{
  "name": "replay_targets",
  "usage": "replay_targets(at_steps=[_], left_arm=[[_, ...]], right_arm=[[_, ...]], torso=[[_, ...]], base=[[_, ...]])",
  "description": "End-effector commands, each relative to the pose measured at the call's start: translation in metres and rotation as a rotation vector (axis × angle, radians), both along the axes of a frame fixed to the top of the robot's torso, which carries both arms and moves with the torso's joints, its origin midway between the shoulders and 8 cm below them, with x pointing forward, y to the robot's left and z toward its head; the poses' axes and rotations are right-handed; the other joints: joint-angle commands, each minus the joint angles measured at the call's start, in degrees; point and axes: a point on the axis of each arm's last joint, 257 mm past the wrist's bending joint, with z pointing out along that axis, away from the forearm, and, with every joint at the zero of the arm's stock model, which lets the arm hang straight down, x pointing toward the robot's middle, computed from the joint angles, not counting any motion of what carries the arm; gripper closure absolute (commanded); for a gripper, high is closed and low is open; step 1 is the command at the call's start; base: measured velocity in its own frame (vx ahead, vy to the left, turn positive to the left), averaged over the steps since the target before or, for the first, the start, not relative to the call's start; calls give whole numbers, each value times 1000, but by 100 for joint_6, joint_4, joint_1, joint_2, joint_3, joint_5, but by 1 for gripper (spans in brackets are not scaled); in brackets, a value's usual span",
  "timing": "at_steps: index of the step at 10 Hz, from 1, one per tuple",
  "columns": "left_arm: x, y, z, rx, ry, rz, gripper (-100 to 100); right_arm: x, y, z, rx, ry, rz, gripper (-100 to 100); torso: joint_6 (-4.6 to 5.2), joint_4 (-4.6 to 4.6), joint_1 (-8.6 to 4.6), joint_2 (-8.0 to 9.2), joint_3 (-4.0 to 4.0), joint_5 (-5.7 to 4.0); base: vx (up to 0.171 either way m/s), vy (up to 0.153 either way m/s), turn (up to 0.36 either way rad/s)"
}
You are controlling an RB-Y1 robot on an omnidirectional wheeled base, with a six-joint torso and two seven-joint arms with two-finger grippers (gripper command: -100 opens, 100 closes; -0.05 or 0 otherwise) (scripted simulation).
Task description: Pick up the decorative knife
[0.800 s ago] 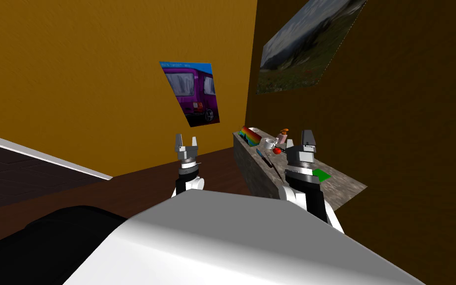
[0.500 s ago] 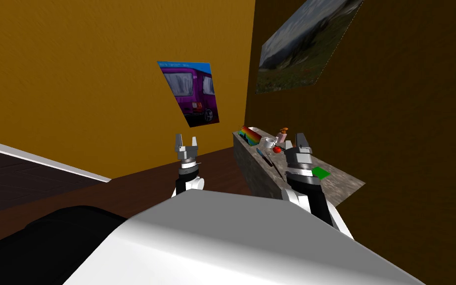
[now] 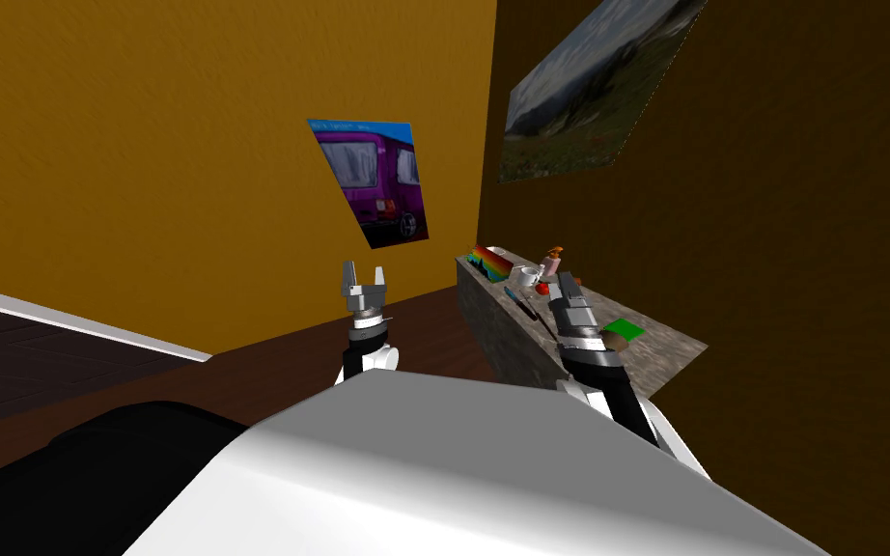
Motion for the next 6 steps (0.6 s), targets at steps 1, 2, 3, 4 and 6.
replay_targets(at_steps=[1,2,3,4,6], left_arm=[[0,0,0,0,0,0,0],[0,0,0,0,0,0,0],[0,0,0,0,0,0,0],[0,0,0,0,0,0,0],[0,0,0,0,0,0,0]], right_arm=[[1,1,-5,-26,19,8,-100],[1,2,-22,-65,64,15,-100],[0,1,-41,-96,113,17,-100],[0,2,-41,-109,115,25,-100],[-6,-2,-86,-178,227,30,-100]], torso=[[0,0,0,0,0,0],[-2,0,-10,-4,-2,-1],[-1,0,-2,-2,-1,-1],[1,0,15,2,1,3],[-1,-2,11,-9,-5,3]], base=[[-24,83,-33],[-36,109,-37],[-42,164,-74],[-21,138,-52],[-9,155,-44]])
